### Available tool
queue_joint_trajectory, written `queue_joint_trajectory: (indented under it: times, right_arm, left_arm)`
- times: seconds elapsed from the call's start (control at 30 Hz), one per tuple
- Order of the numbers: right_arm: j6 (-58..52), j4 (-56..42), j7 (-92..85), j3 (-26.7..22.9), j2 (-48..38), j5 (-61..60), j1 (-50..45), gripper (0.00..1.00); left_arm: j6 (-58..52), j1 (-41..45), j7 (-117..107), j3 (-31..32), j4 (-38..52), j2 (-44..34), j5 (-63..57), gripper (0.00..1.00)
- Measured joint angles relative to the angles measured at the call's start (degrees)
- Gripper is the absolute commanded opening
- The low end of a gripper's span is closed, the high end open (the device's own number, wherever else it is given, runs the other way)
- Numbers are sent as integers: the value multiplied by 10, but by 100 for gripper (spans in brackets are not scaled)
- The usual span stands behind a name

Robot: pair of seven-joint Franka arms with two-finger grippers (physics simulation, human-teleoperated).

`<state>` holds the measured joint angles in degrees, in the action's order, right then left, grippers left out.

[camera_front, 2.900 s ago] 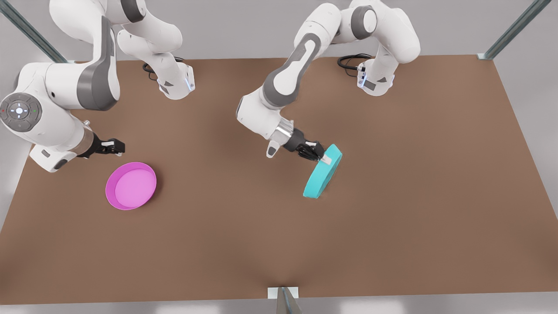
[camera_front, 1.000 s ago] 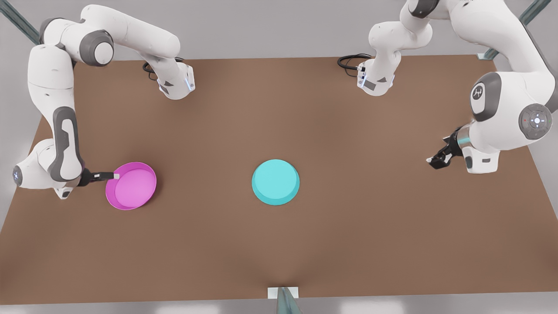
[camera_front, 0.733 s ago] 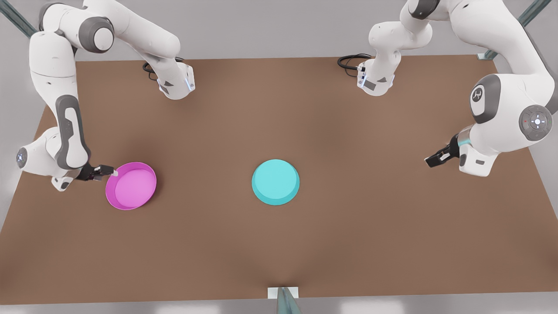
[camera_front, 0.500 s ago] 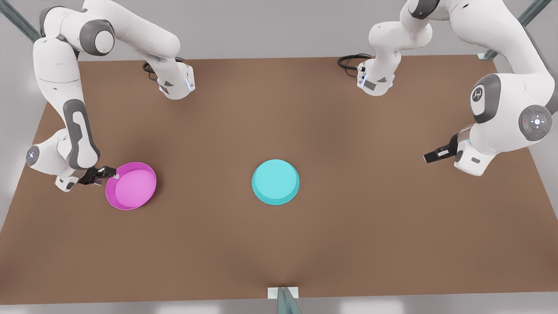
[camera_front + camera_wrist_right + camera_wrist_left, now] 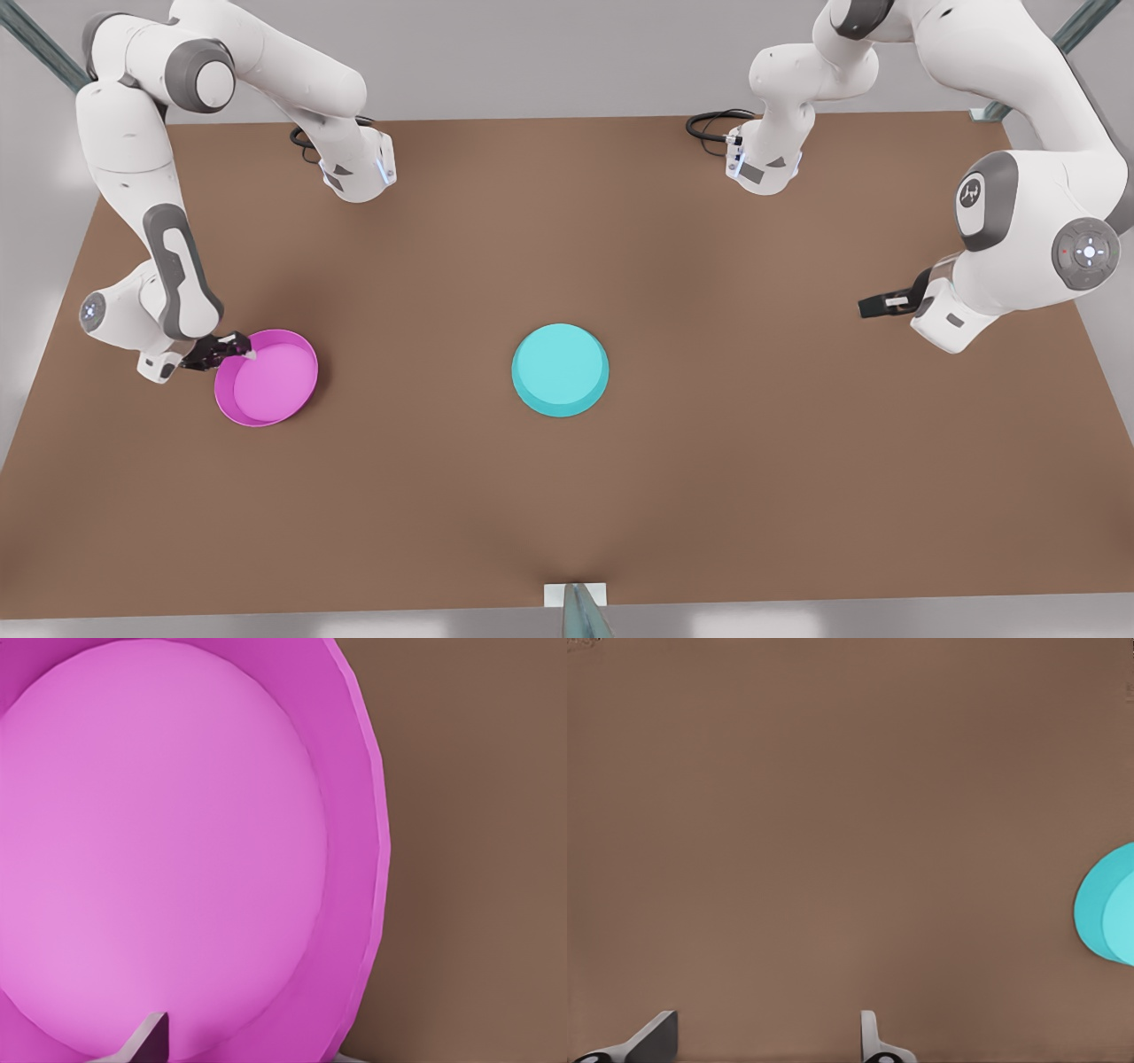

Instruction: Flip the blue plate over with the left arm, and stack the pink plate on top of the blue plate with the right arm

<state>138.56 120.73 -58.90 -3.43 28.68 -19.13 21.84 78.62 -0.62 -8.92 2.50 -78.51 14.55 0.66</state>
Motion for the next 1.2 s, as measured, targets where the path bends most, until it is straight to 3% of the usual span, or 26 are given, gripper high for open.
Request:
queue_joint_trajectory:
  times: [0.1, 0.27, 0.53, 0.83, 1.2]
  right_arm:
    - [-2, -4, -6, 0, 5, -3, -2, 39]
    - [-9, -9, -18, 0, 3, -9, -6, 22]
    - [-57, -26, -22, 2, -37, -19, -35, 21]
    - [-146, -116, 43, 8, -18, -136, -275, 21]
    - [-155, -244, 171, 7, 81, -302, -454, 21]
  left_arm:
    - [-1, 0, 13, 0, 0, 0, 0, 100]
    - [-1, 0, 31, 0, 0, 0, 0, 100]
    - [-2, 0, 52, 0, 0, 0, -1, 100]
    - [-121, -9, 67, -31, 99, 6, 5, 100]
    - [-217, 2, 74, 3, 139, -28, 10, 100]
